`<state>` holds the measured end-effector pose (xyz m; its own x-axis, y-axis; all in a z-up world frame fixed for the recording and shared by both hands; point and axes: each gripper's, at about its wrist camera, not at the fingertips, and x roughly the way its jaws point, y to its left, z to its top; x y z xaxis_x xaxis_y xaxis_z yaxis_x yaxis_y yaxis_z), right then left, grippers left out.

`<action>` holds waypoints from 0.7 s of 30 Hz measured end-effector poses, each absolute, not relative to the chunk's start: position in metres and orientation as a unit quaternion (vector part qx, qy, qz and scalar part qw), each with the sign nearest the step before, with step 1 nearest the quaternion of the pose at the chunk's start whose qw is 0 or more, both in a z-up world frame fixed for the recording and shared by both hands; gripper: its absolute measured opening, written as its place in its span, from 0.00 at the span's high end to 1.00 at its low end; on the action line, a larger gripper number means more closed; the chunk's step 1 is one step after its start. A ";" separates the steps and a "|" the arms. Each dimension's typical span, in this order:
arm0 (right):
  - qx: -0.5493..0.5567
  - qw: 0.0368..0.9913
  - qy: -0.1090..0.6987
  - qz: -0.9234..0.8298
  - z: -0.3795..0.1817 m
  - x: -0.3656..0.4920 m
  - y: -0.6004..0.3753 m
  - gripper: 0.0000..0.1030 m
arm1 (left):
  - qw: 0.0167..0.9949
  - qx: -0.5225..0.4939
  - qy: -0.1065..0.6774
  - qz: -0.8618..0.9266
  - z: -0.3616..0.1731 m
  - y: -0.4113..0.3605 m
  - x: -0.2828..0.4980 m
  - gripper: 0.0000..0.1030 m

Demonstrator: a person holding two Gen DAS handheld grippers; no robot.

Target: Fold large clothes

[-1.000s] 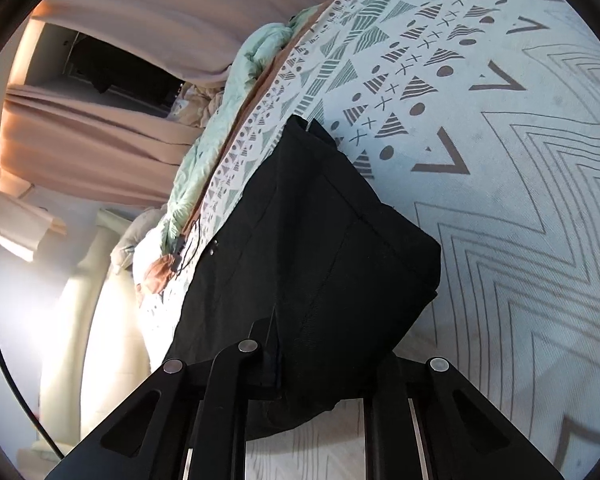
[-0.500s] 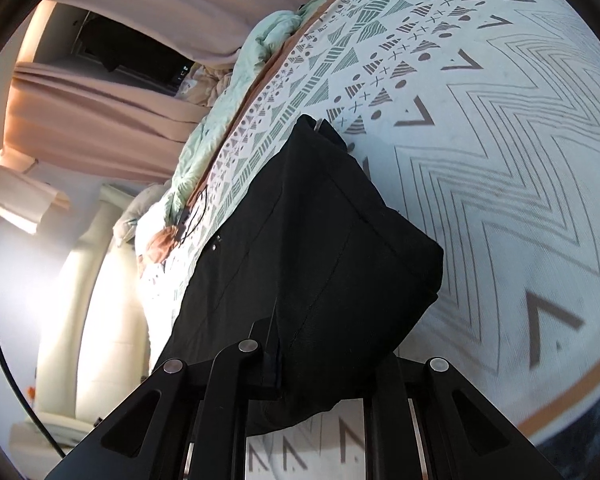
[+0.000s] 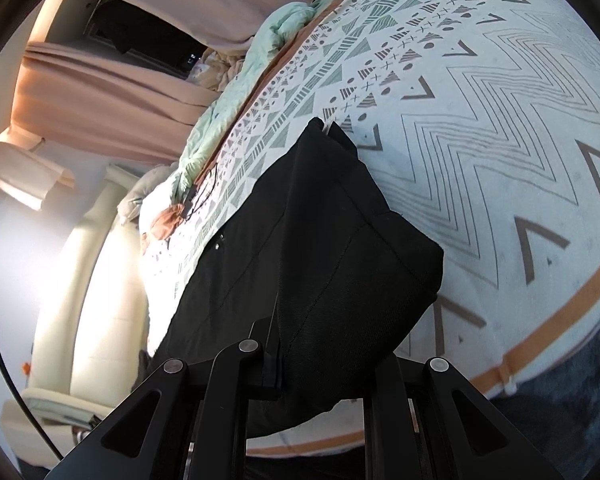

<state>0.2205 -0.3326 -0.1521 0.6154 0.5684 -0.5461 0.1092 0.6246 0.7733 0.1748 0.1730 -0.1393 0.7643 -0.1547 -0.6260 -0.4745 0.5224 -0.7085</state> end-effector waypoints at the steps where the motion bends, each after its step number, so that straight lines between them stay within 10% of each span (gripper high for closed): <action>1: 0.406 0.802 0.415 0.142 -0.151 0.220 -0.331 0.85 | 0.808 -0.480 0.329 0.097 -0.141 0.174 0.175 0.88; 12: 0.371 0.800 0.461 0.102 -0.165 0.228 -0.330 0.74 | 0.782 -0.498 0.359 0.104 -0.170 0.182 0.181 0.82; 17: 0.316 0.826 0.465 0.039 -0.157 0.209 -0.338 0.50 | 0.770 -0.517 0.362 0.094 -0.180 0.190 0.171 0.54; 21: 0.299 0.846 0.442 -0.003 -0.136 0.186 -0.353 0.47 | 0.774 -0.524 0.345 0.084 -0.184 0.194 0.156 0.51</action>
